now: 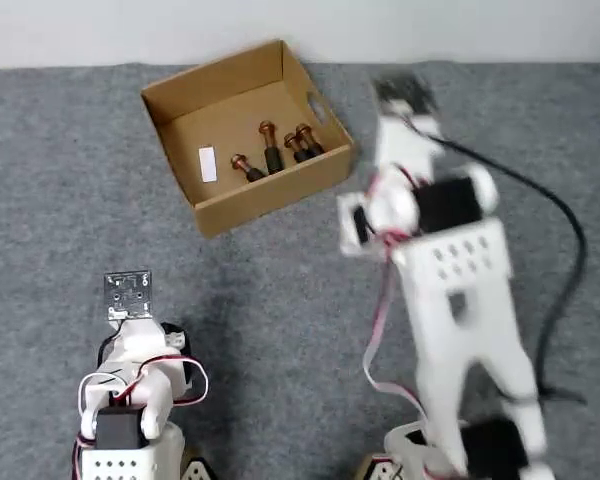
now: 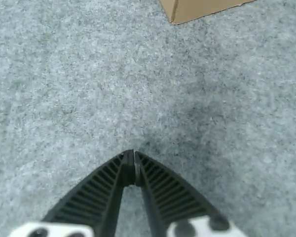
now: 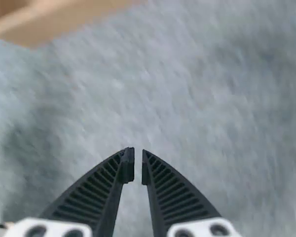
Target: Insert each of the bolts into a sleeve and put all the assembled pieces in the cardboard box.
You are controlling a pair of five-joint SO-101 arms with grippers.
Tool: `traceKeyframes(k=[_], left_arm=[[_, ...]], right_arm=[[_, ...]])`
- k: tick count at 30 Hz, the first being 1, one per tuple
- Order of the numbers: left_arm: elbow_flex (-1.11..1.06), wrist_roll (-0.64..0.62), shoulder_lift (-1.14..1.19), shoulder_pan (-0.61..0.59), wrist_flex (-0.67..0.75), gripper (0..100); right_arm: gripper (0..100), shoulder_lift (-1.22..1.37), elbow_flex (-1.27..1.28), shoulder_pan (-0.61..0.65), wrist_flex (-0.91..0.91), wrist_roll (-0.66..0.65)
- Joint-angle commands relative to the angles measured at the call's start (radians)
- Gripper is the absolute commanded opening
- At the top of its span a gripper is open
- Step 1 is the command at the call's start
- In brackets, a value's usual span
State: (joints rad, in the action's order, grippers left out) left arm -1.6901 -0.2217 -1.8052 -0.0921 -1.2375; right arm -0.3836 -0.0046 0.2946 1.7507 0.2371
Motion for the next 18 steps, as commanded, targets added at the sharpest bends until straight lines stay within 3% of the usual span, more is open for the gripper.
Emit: traceKeyframes(k=[1, 9, 18], left_arm=[[0.007, -0.006, -0.009, -0.006, -0.005, 0], [0.007, -0.006, -0.009, -0.006, -0.005, 0], [0.007, -0.006, -0.009, -0.006, -0.005, 0]], right_arm=[[0.8, -0.271, 0.299, -0.099, -0.067, 0.008], [0.8, -0.728, 0.895, -0.239, -0.372, -0.029], [0.8, -1.055, 1.297, -0.397, -0.536, -0.219]])
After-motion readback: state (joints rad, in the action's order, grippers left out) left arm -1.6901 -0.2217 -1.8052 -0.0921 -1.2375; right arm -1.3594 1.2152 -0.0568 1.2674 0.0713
